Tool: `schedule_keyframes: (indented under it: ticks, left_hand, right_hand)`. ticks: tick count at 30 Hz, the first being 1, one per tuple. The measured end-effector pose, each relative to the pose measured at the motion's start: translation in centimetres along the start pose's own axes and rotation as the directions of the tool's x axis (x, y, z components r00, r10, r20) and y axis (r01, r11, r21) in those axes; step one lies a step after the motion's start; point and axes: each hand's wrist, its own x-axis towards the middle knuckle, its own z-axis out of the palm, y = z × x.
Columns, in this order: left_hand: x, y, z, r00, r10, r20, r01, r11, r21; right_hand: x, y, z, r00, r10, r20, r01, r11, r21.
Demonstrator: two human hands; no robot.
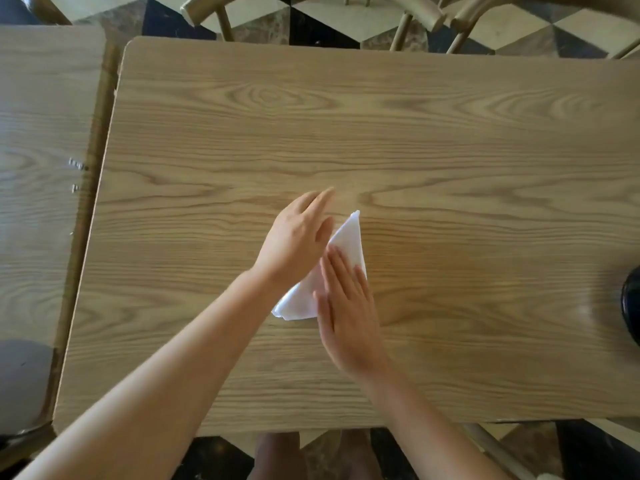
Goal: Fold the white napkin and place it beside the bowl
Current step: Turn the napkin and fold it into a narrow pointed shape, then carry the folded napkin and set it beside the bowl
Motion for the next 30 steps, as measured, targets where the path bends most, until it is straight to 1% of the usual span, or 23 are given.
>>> schedule_keyframes:
  ticks: [1,2,3,4,6,8,9,12,15,19,22,26,28,30]
  left_hand:
    - [-1.7,0.7,-0.1,0.99,-0.052,-0.134,0.057,0.998,0.037]
    - [-3.5,1.6,-0.1,0.974,-0.067,-0.218,0.087,0.993,0.081]
    - [-5.2,2.5,0.3,0.971,-0.053,-0.234,0.089,0.986,0.145]
    - [-6.8,3.2,1.2,0.979,-0.024,-0.201,0.069,0.973,0.219]
    - [-9.0,3.1,3.4,0.996,-0.004,-0.093,0.035,0.943,0.332]
    - [-9.6,1.8,4.7,0.999,-0.034,-0.026,0.041,0.927,0.373]
    - [-9.6,1.3,5.0,0.998,-0.058,0.005,0.052,0.922,0.384]
    - [-9.4,0.8,5.1,0.992,-0.107,0.072,0.066,0.901,0.428]
    - [-9.2,1.0,4.5,0.987,-0.128,0.101,0.072,0.898,0.435]
    - [-9.2,-0.2,3.7,0.994,-0.03,0.107,-0.013,0.927,0.376]
    - [-8.9,-0.5,3.7,0.992,-0.014,0.122,-0.031,0.933,0.36]
    - [-9.0,0.2,3.4,0.99,-0.056,0.128,0.003,0.924,0.382]
    - [-9.0,0.9,3.2,0.982,-0.119,0.146,0.051,0.914,0.404]
    - [-9.0,1.5,3.1,0.963,-0.193,0.188,0.108,0.916,0.386]
  right_hand:
    - [0.4,0.3,-0.9,0.999,-0.002,-0.04,0.004,0.999,0.032]
    - [1.1,0.7,-1.7,0.997,-0.008,-0.082,0.008,1.0,0.003]
    - [2.2,1.2,-2.2,0.994,-0.021,-0.107,0.015,0.998,-0.062]
    - [3.3,1.7,-2.4,0.994,-0.033,-0.103,0.02,0.992,-0.128]
    - [5.2,2.8,-2.1,0.999,-0.044,-0.018,0.04,0.977,-0.21]
    - [5.8,4.0,-1.4,0.995,-0.068,0.079,0.085,0.968,-0.237]
    - [5.8,4.4,-1.1,0.992,-0.079,0.102,0.101,0.966,-0.239]
    - [5.6,4.7,-0.9,0.992,-0.08,0.095,0.101,0.966,-0.237]
    - [5.8,4.6,-0.9,0.991,-0.076,0.106,0.1,0.966,-0.24]
    - [5.9,4.7,-0.9,0.991,-0.066,0.116,0.094,0.962,-0.257]
    - [5.9,4.7,-0.9,0.991,-0.06,0.118,0.089,0.963,-0.256]
    - [5.8,4.5,-1.2,0.991,-0.053,0.121,0.088,0.949,-0.303]
    - [5.4,4.4,-1.5,0.993,-0.048,0.112,0.083,0.94,-0.33]
    - [4.1,4.6,-1.9,0.992,-0.059,0.115,0.096,0.932,-0.348]
